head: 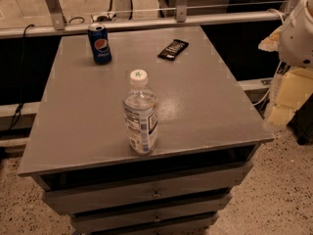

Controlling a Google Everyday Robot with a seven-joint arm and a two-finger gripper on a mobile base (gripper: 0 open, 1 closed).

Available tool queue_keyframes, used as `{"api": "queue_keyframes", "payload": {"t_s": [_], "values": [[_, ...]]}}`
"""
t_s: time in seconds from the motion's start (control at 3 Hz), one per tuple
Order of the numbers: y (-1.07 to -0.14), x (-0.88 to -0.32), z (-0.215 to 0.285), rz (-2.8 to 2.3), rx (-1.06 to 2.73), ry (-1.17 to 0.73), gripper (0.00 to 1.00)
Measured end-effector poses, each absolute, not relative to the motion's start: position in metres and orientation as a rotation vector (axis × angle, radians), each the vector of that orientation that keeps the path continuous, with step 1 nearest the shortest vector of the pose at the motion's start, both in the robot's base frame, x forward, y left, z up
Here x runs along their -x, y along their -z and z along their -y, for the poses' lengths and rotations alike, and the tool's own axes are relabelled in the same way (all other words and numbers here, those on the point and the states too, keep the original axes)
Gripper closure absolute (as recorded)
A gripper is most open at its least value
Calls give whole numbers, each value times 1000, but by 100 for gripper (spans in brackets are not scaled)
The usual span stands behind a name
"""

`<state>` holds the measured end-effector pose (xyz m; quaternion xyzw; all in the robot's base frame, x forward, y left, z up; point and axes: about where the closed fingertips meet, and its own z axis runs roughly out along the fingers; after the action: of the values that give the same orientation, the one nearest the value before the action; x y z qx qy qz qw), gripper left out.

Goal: Move rxbar chocolate near blue plastic bottle

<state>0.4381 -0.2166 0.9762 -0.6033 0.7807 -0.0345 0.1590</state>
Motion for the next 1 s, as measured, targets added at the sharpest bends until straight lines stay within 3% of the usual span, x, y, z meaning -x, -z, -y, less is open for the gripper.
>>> {"api": "queue_keyframes", "payload": {"t_s": [0.67,1.0], "values": [[-969,-450,209,-2203,1712,77,0],[-952,-494,189,-2141,1662,-17,0]]}}
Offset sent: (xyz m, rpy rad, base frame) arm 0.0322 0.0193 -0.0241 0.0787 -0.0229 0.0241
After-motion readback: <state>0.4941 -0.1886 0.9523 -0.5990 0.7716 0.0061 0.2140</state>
